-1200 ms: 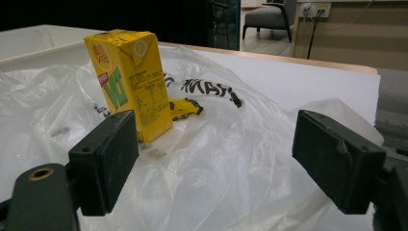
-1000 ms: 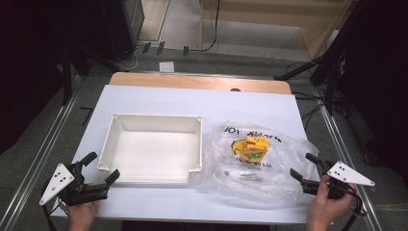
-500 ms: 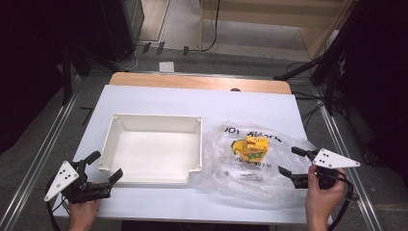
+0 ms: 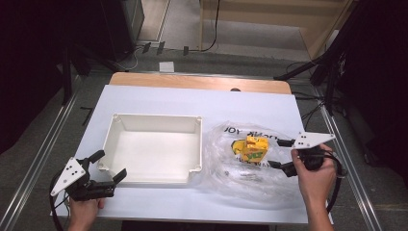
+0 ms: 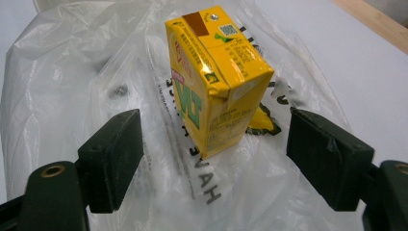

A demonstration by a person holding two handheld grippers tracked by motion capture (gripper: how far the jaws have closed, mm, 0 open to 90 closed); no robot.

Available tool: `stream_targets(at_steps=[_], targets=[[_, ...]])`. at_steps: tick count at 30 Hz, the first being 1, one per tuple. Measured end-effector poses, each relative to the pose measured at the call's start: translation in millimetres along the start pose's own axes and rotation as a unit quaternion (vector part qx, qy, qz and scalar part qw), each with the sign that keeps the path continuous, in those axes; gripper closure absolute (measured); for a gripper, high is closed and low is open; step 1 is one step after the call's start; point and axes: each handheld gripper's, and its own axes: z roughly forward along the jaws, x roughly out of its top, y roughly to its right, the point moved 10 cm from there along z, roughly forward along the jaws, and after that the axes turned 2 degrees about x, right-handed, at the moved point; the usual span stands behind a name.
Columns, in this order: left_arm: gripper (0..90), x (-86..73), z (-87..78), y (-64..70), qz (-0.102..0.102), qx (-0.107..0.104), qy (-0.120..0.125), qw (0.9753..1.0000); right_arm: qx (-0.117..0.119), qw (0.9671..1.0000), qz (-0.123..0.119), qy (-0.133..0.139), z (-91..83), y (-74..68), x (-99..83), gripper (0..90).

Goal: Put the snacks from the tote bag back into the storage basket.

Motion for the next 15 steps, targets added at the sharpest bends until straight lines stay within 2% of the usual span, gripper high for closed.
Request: stream_targets(at_steps=[4, 5, 6, 8, 12, 15], targets=[[0.0, 1.4, -1.3, 4.4, 0.007, -0.013, 0.012, 0.9998, 0.004, 0.9995, -0.008, -0.031, 2.7, 4.3, 5.2, 24.9], [0.0, 1.8, -1.9, 5.5, 0.008, -0.016, 0.018, 0.9997, 0.004, 0.9995, -0.008, -0.031, 2.7, 4.3, 5.2, 24.9], [0.0, 1.4, -3.0, 8.4, 0.018, -0.022, 0.020, 0.9994, 0.005, 0.9991, -0.010, -0.042, 4.3, 7.9, 7.3, 25.3], [0.0, 2.0, -4.7, 10.7, 0.026, -0.029, 0.028, 0.9989, 0.005, 0.9987, -0.017, -0.048, 5.4, 11.0, 9.4, 26.1], [0.0, 2.2, -8.1, 10.3, 0.019, -0.042, 0.033, 0.9984, 0.010, 0.9969, -0.033, -0.070, 6.8, 13.5, 11.1, 27.3], [0.0, 2.5, -9.6, 8.3, 0.011, -0.041, 0.037, 0.9984, 0.024, 0.9934, -0.052, -0.099, 11.7, 14.0, 12.8, 28.2]])
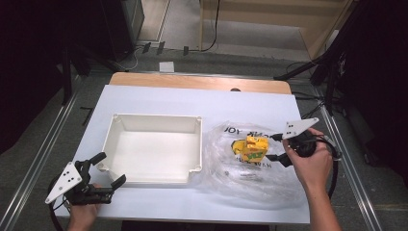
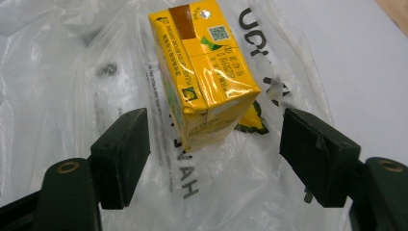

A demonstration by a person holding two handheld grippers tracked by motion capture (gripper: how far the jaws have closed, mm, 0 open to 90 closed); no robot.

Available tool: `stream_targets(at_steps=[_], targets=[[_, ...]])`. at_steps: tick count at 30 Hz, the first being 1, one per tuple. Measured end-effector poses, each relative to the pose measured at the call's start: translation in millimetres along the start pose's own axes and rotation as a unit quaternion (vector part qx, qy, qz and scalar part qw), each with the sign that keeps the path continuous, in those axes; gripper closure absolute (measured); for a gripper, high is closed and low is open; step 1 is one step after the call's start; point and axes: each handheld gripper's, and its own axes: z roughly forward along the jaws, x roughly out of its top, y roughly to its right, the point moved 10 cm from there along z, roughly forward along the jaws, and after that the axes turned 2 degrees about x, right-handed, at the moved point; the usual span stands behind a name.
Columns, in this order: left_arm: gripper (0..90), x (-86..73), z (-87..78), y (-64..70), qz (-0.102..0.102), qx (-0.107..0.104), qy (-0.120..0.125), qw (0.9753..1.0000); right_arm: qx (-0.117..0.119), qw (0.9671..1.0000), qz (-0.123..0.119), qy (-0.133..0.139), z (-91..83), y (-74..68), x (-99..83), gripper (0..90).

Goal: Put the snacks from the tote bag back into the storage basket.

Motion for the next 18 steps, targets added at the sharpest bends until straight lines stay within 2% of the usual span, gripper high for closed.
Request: stream_targets(at_steps=[3, 4, 11, 18], targets=[[0.0, -0.3, -0.3, 0.2, -0.001, -0.002, -0.002, 1.0000, 0.002, 0.9999, -0.009, -0.013, 2.5, 1.0, 0.7, 29.9], [0.0, -0.3, -0.2, 0.6, 0.001, -0.004, -0.003, 1.0000, 0.008, 0.9994, -0.013, -0.031, 4.8, 2.0, -0.4, 33.2], [0.0, -0.4, -0.8, 1.8, 0.004, -0.006, -0.005, 1.0000, 0.017, 0.9967, -0.031, -0.072, 11.6, 6.0, 2.0, 35.4], [0.0, -0.8, -0.7, 3.7, 0.009, -0.010, -0.006, 0.9999, 0.025, 0.9938, -0.053, -0.094, 17.6, 6.0, 11.5, 36.4]])
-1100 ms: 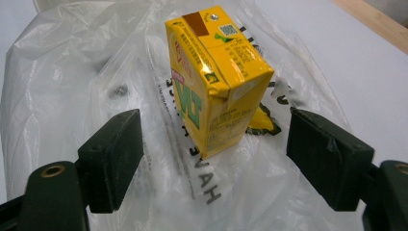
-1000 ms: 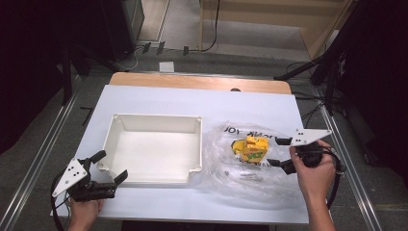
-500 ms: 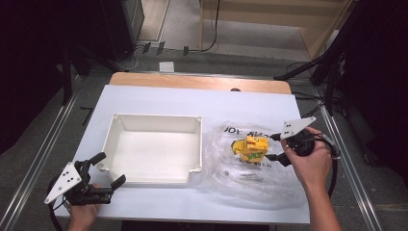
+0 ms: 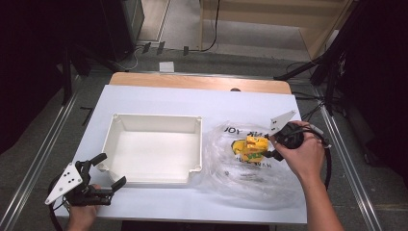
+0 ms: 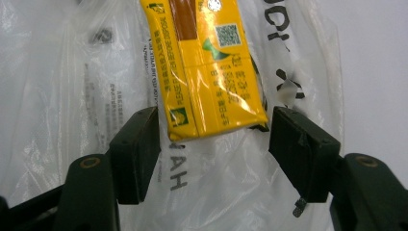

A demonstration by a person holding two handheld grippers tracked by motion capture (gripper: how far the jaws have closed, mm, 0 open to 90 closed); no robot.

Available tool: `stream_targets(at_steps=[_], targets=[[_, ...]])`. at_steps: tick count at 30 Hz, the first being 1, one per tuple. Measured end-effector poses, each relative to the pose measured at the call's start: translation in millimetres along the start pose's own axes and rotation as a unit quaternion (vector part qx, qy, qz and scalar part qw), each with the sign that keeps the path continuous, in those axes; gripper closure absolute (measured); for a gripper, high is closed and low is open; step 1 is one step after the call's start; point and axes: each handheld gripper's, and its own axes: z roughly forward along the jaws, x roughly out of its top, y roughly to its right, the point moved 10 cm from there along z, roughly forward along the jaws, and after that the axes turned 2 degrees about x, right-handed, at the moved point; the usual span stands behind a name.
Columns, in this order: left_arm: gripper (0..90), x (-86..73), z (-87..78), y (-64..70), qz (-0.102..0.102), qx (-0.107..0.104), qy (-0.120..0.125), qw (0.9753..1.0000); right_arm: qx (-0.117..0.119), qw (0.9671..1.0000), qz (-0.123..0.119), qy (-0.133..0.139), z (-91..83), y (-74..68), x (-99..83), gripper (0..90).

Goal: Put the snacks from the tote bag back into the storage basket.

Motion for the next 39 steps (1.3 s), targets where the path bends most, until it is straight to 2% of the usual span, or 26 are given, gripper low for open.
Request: stream_targets(at_steps=[2, 5, 11, 18, 20, 22, 34, 39], targets=[[0.0, -0.3, 0.1, 0.4, 0.004, -0.001, -0.001, 1.0000, 0.020, 0.9997, -0.004, -0.015, 3.5, -2.7, 4.6, 36.4], [0.0, -0.1, -0.1, 0.6, 0.004, -0.002, 0.001, 1.0000, 0.031, 0.9992, -0.006, -0.026, 6.9, -3.9, 8.2, 36.4], [0.0, 0.5, -1.0, -0.6, -0.002, -0.002, 0.004, 1.0000, 0.036, 0.9985, -0.007, -0.040, 10.7, -2.8, 10.3, 36.7], [0.0, 0.3, -0.7, -0.5, -0.003, -0.002, 0.004, 1.0000, 0.037, 0.9971, -0.025, -0.061, 13.1, -2.9, 16.3, 38.3], [0.0, 0.3, -1.0, -0.4, -0.002, -0.003, 0.004, 1.0000, 0.046, 0.9965, -0.030, -0.063, 15.6, -3.7, 18.6, 40.3], [0.0, 0.4, -1.2, -0.6, -0.002, -0.003, 0.005, 1.0000, 0.048, 0.9962, -0.022, -0.069, 15.8, -4.8, 18.6, 40.9], [0.0, 0.0, -0.8, -0.6, -0.002, -0.001, 0.003, 1.0000, 0.052, 0.9921, -0.036, -0.109, 26.9, -5.0, 20.0, 45.0], [0.0, -0.3, -0.6, -0.6, -0.002, -0.002, 0.002, 1.0000, 0.052, 0.9916, -0.035, -0.113, 29.4, -5.1, 20.1, 46.8]])
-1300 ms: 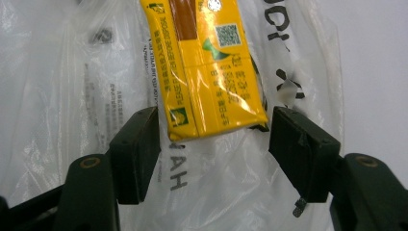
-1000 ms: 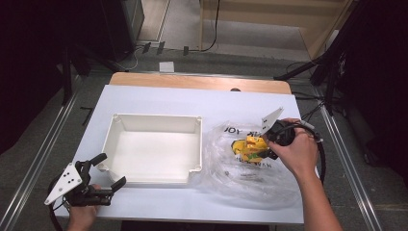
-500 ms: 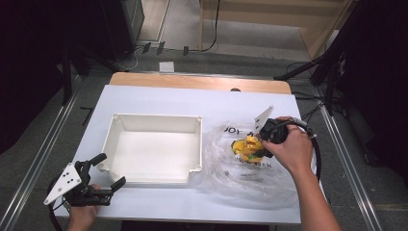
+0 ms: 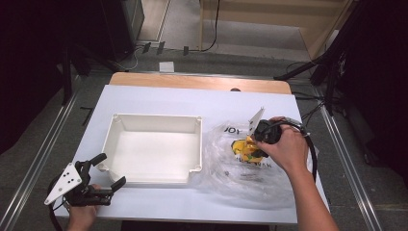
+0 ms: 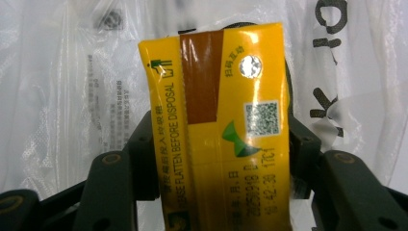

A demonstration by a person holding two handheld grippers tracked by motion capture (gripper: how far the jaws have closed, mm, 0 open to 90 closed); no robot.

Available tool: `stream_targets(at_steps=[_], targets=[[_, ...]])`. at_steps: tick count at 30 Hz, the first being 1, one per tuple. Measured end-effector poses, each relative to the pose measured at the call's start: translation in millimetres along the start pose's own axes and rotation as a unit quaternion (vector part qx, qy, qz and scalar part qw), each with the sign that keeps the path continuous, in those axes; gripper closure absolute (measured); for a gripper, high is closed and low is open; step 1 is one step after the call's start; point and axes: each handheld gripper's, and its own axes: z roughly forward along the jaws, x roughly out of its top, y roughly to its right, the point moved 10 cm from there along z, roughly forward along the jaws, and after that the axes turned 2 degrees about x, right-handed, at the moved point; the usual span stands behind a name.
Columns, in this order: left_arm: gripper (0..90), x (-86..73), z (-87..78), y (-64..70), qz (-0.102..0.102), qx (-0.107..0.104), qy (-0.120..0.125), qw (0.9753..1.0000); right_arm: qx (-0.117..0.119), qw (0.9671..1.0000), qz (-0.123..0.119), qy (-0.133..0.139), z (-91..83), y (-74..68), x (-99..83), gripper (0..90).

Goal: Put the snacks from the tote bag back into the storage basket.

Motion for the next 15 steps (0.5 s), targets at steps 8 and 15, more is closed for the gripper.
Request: stream_targets(at_steps=[8, 15], targets=[[0.0, 0.2, -0.2, 0.2, -0.003, -0.002, 0.001, 1.0000, 0.002, 0.9999, -0.013, -0.009, 5.6, 1.3, 1.5, 47.5], [0.0, 0.4, -0.9, -0.3, -0.005, -0.003, 0.004, 1.0000, 0.004, 0.9998, -0.012, -0.016, 9.6, 1.6, 1.7, 48.9]])
